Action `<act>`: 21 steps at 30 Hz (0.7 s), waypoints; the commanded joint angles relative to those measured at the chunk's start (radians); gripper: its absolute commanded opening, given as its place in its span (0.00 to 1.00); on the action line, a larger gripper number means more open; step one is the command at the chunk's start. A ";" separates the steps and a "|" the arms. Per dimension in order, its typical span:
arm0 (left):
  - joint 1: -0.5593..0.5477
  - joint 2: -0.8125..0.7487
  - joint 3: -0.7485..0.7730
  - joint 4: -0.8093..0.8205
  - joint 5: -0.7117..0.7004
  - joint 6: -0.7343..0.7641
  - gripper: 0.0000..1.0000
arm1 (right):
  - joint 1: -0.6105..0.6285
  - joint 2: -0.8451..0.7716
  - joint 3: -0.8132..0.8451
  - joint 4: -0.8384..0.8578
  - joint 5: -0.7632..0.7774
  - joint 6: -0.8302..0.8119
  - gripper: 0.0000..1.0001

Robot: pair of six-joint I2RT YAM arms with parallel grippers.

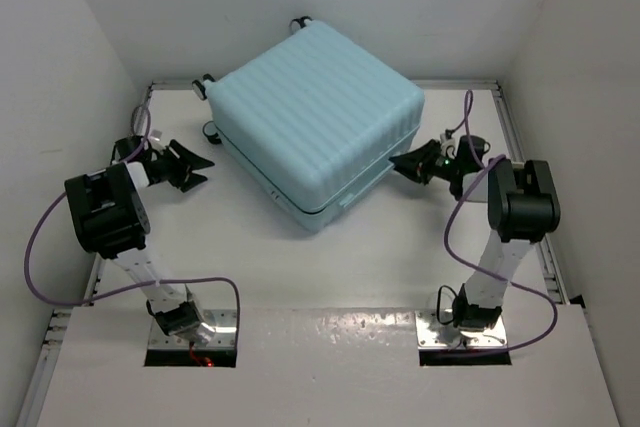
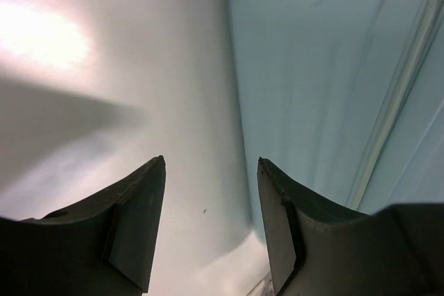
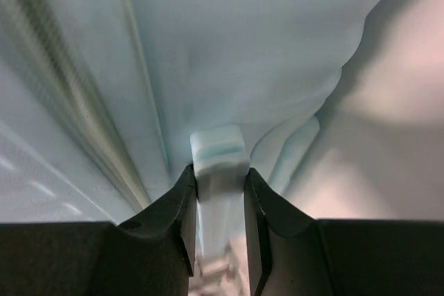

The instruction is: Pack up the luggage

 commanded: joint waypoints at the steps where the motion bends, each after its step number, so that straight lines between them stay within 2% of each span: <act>1: 0.075 -0.093 -0.039 -0.021 0.019 0.045 0.59 | 0.054 -0.265 -0.270 0.150 -0.123 0.037 0.00; 2: 0.097 -0.105 -0.060 -0.032 0.019 0.045 0.59 | 0.062 -0.297 -0.304 0.148 -0.123 0.035 0.00; 3: 0.106 -0.105 -0.071 -0.032 0.019 0.045 0.59 | 0.077 -0.328 -0.333 0.134 -0.129 0.032 0.05; 4: 0.106 -0.115 -0.071 -0.032 0.019 0.045 0.59 | 0.078 -0.410 -0.401 0.121 -0.137 0.015 0.19; 5: 0.106 -0.115 -0.085 -0.032 0.030 0.045 0.59 | 0.079 -0.441 -0.419 0.099 -0.146 0.003 0.39; 6: 0.106 -0.115 -0.085 -0.017 0.030 0.045 0.60 | 0.057 -0.470 -0.432 0.029 -0.154 -0.015 0.49; 7: 0.106 -0.115 -0.085 -0.003 0.041 0.030 0.60 | 0.025 -0.575 -0.435 -0.093 -0.159 -0.128 0.63; 8: 0.106 -0.115 -0.085 -0.003 0.041 0.015 0.60 | -0.016 -0.613 -0.424 -0.272 -0.165 -0.193 0.65; 9: 0.094 -0.104 -0.085 0.014 0.041 0.015 0.60 | -0.042 -0.680 -0.408 -0.377 -0.166 -0.270 0.65; 10: 0.094 -0.089 -0.085 0.032 0.041 0.001 0.60 | -0.068 -0.708 -0.338 -0.589 -0.175 -0.434 0.63; 11: 0.070 -0.079 -0.076 0.033 0.050 -0.013 0.60 | -0.151 -0.746 -0.313 -0.804 -0.176 -0.592 0.61; 12: 0.059 -0.055 -0.061 0.061 0.050 -0.022 0.60 | -0.183 -0.774 -0.276 -0.946 -0.165 -0.708 0.54; 13: 0.045 -0.038 -0.060 0.078 0.064 -0.053 0.60 | -0.211 -0.788 -0.263 -1.025 -0.160 -0.742 0.50; 14: 0.016 -0.020 -0.044 0.092 0.073 -0.067 0.58 | -0.312 -0.785 -0.248 -1.045 -0.159 -0.779 0.47; 16: -0.019 0.057 0.008 0.130 0.099 -0.090 0.54 | -0.387 -0.767 -0.220 -1.068 -0.127 -0.801 0.37; 18: -0.078 0.123 0.109 0.131 0.128 -0.114 0.49 | -0.432 -0.716 -0.200 -1.023 -0.082 -0.752 0.37; 21: -0.150 0.256 0.249 0.218 0.128 -0.203 0.44 | -0.452 -0.635 -0.187 -0.839 0.004 -0.656 0.36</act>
